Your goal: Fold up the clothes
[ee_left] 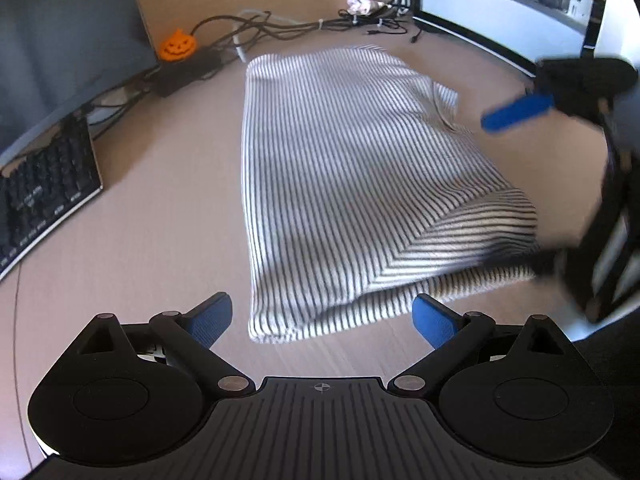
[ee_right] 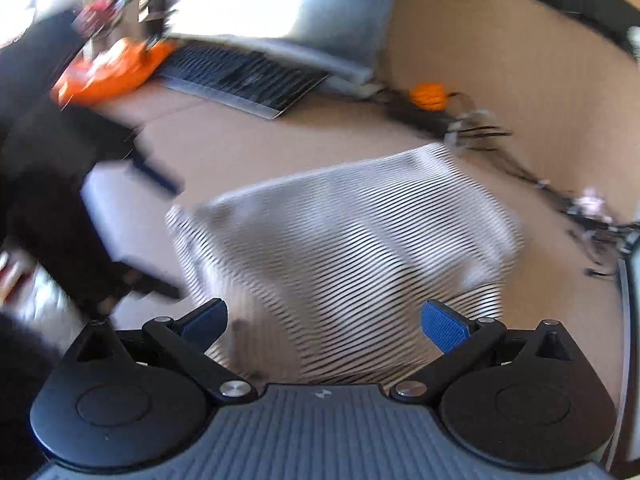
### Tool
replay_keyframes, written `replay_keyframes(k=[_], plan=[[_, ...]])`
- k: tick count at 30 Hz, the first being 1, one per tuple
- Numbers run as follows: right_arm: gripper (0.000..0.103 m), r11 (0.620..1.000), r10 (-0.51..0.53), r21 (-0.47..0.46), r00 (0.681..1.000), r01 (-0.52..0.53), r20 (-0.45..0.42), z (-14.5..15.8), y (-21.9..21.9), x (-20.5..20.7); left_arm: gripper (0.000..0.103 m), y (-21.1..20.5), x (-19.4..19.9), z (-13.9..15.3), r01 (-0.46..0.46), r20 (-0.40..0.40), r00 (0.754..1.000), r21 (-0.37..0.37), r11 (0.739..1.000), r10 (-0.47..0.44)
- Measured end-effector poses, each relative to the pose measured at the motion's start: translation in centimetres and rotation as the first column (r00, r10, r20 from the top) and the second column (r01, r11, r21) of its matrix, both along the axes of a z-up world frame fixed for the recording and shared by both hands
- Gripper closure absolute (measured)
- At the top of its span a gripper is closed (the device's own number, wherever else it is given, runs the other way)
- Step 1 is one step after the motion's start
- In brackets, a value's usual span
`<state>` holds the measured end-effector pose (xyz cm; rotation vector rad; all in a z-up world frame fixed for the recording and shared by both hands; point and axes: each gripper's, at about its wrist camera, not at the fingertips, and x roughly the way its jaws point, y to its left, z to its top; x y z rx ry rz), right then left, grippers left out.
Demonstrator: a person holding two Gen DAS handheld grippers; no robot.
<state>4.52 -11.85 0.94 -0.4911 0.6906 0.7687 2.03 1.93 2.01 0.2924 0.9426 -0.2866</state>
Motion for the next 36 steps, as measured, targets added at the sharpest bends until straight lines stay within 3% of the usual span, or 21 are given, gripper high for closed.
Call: replay_keyframes(k=[3, 7, 10, 12, 15, 19, 22, 24, 27, 31, 36], plan=[[0.0, 0.997, 0.06, -0.057, 0.998, -0.059, 0.012, -1.5, 1.2, -1.2, 0.004, 0.1, 0.7, -0.3, -0.055, 0.014, 0.998, 0.032, 0.998, 0.055], [0.0, 0.985, 0.127, -0.126, 0.991, -0.121, 0.039, -3.0, 2.6, -2.3, 0.003, 1.4, 1.2, 0.6, -0.122, 0.006, 0.993, -0.034, 0.992, 0.122], [0.0, 0.982, 0.125, -0.149, 0.99, -0.115, 0.061, -3.3, 2.9, -2.0, 0.003, 2.1, 0.8, 1.3, -0.115, 0.022, 0.993, -0.047, 0.992, 0.116], [0.009, 0.988, 0.081, -0.135, 0.996, -0.074, 0.047, -3.1, 2.7, -1.3, 0.003, 2.5, 0.6, 1.7, -0.103, 0.03, 0.994, -0.042, 0.994, 0.104], [0.013, 0.999, -0.005, -0.048, 0.999, 0.003, -0.054, -2.2, 1.9, 0.4, 0.003, 3.1, 0.0, 2.2, -0.072, 0.038, 0.997, -0.044, 0.996, 0.074], [0.013, 0.991, -0.096, 0.071, 0.971, 0.114, -0.219, -1.3, 0.5, 3.0, 0.003, 3.1, -1.2, 2.6, 0.005, 0.036, 0.999, -0.077, 0.997, -0.002], [0.013, 0.983, -0.116, 0.109, 0.956, 0.15, -0.27, -1.3, 0.0, 3.7, 0.003, 2.0, -1.2, 1.4, 0.028, 0.023, 0.999, -0.023, 0.999, -0.027], [0.013, 0.984, -0.113, 0.102, 0.96, 0.143, -0.256, -1.4, 0.2, 3.4, 0.003, 1.1, -0.8, 0.5, 0.03, 0.02, 0.999, 0.033, 0.999, -0.03], [0.013, 0.993, -0.089, 0.065, 0.978, 0.103, -0.189, -1.3, 0.6, 2.4, 0.003, 0.6, 0.0, 0.3, 0.01, 0.034, 0.999, 0.059, 0.998, -0.012], [0.013, 1.0, -0.014, 0.0, 0.999, 0.014, -0.043, -0.9, 1.5, 0.7, 0.003, -0.1, 1.1, -0.1, -0.016, 0.054, 0.998, 0.093, 0.995, 0.01], [0.012, 0.999, -0.009, -0.035, 1.0, 0.009, -0.008, -1.4, 2.1, 0.5, 0.003, 0.1, 1.9, 0.7, -0.029, 0.07, 0.997, 0.062, 0.998, 0.025]])
